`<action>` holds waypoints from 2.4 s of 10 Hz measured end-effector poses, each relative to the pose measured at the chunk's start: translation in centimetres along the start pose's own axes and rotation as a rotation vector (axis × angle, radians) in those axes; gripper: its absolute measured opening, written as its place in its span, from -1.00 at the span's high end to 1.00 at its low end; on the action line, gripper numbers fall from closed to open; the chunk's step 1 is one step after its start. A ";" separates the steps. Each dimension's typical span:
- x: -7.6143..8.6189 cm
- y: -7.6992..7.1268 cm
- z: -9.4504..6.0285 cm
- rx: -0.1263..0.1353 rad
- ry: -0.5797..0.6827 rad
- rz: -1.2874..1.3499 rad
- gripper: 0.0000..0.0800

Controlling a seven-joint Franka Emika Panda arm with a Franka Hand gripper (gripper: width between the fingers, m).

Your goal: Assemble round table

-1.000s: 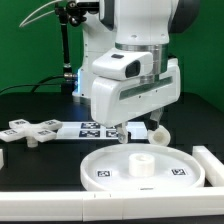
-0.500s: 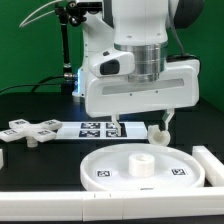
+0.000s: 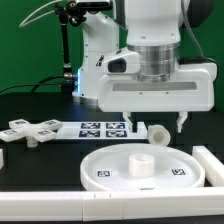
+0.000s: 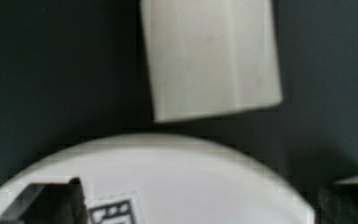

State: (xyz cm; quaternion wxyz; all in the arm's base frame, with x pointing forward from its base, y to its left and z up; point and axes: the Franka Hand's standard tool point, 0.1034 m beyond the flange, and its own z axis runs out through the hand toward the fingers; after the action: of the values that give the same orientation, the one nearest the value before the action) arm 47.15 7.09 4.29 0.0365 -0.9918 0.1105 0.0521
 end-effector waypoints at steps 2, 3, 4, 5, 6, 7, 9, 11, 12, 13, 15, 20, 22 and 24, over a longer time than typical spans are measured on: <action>-1.1 -1.3 0.8 -0.002 0.000 -0.055 -0.62; -1.1 -1.3 0.7 -0.002 0.001 -0.054 -0.62; -1.1 -1.3 0.8 -0.002 0.001 -0.054 -0.62; -1.7 -1.0 0.9 -0.015 -0.074 -0.062 -0.62; -1.4 -1.0 0.8 -0.021 -0.120 -0.063 -0.62; -1.8 -1.2 1.1 -0.028 -0.203 -0.109 -0.62; -1.3 -0.7 1.3 -0.012 -0.320 -0.184 -0.62; -1.6 -0.7 1.6 -0.016 -0.454 -0.185 -0.62; -1.8 -0.9 1.7 -0.018 -0.530 -0.192 -0.62; -1.8 -0.7 1.8 -0.021 -0.597 -0.187 -0.62; -2.5 -0.4 1.8 -0.038 -0.713 -0.164 -0.62; -2.3 0.1 2.6 -0.062 -0.842 -0.125 -0.62; -2.6 -0.1 3.3 -0.070 -0.834 -0.120 -0.62; -2.8 -0.1 3.6 -0.069 -0.834 -0.125 -0.62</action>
Offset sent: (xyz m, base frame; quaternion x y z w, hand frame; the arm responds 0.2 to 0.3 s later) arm 0.0000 0.0000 0.0000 0.0000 0.0000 0.0000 1.0000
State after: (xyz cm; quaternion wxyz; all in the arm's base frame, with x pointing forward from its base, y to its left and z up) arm 44.12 8.04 1.06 0.0481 -0.8911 0.0242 0.4505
